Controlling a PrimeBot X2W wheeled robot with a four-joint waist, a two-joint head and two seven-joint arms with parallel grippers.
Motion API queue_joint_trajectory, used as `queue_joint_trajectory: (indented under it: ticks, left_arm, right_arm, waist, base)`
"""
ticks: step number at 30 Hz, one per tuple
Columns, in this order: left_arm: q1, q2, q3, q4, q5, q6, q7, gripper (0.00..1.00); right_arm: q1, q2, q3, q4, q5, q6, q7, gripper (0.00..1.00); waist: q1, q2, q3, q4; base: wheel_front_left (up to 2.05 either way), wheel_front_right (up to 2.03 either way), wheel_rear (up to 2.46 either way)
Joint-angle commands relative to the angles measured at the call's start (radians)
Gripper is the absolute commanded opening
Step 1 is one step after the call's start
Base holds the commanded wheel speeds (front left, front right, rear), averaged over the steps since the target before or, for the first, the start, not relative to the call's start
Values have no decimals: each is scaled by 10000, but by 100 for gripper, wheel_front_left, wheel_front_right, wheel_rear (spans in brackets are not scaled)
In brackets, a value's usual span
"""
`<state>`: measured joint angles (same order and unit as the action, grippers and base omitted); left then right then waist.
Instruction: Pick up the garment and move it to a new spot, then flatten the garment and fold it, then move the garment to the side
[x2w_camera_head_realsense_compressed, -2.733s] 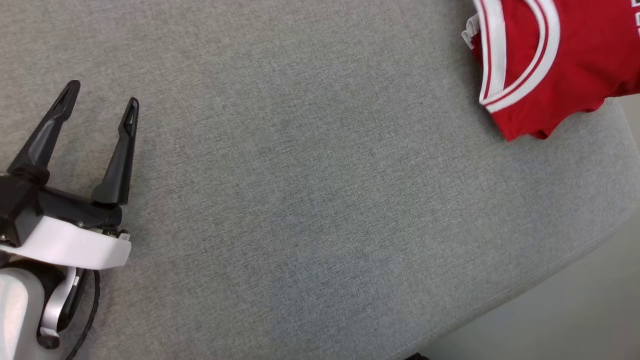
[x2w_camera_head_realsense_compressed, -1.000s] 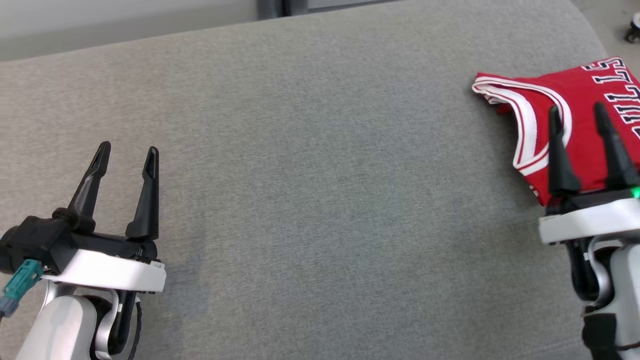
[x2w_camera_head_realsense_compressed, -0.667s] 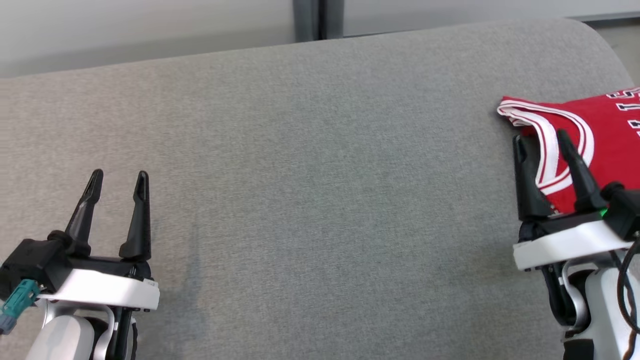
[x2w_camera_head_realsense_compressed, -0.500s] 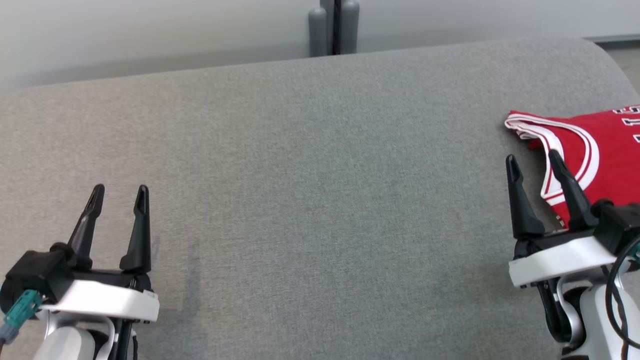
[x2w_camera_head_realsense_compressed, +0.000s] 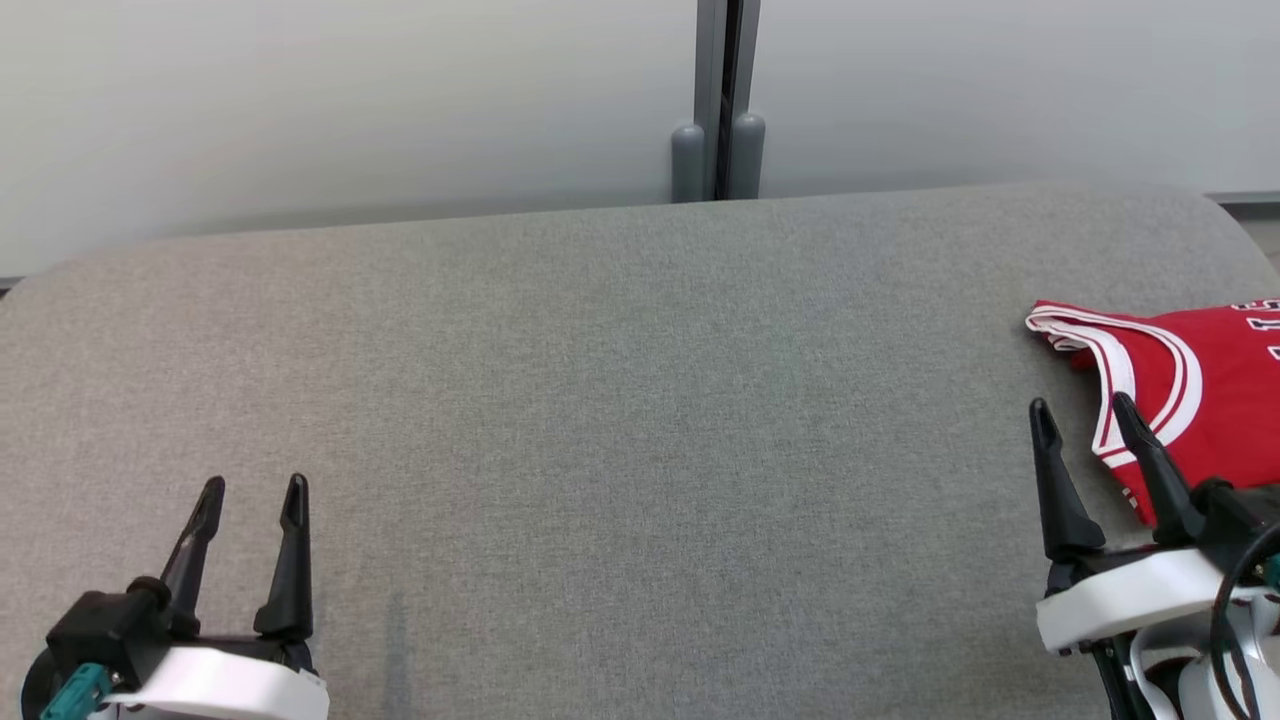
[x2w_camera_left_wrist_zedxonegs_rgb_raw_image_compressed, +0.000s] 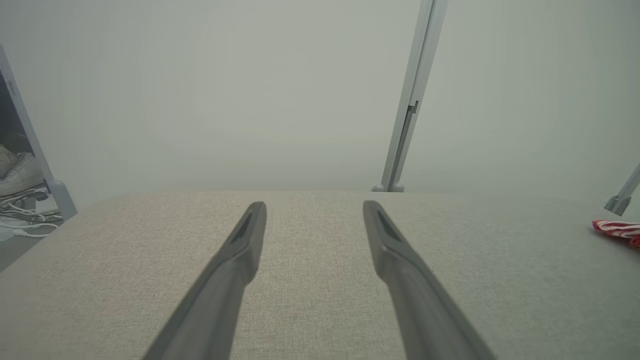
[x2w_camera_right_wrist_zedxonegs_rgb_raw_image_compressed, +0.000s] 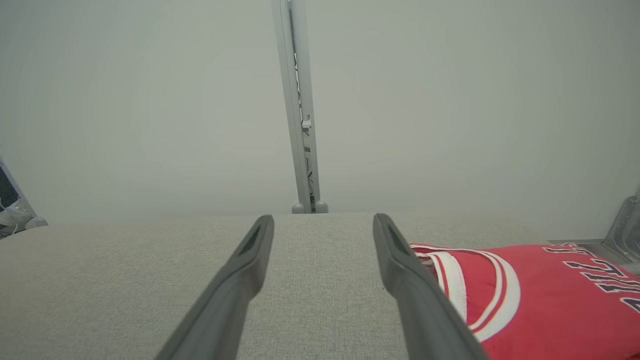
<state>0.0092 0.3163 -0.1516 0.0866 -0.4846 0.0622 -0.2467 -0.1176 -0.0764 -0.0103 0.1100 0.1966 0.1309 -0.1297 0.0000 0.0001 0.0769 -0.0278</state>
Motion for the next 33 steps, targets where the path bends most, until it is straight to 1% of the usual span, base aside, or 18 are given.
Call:
queue_joint_trajectory:
  ticks: [1,13,23,33]
  left_arm:
    - [201,46,-55,-34,15,76,48,100]
    - [656,89,-282,-135,18,189,305,100]
    - [514,192,-337,-209,32,254,391,100]
    - [466,227,-364,-214,-41,344,415,100]
  right_arm:
    - [279,-30,-104,-153,-75,1,100,100]
    - [1218,82,-403,-747,-166,1,430,100]
    - [1502,172,-540,-1199,-251,1,627,100]
    - [1623,217,-579,-1269,-255,1,648,100]
  waist:
    - [0,-1,-220,73]
    - [0,-1,-792,229]
    - [0,-1,-796,261]
    - [0,-1,-794,235]
  base:
    - [0,0,0]
    - [0,0,0]
    - [0,0,0]
    - [0,0,0]
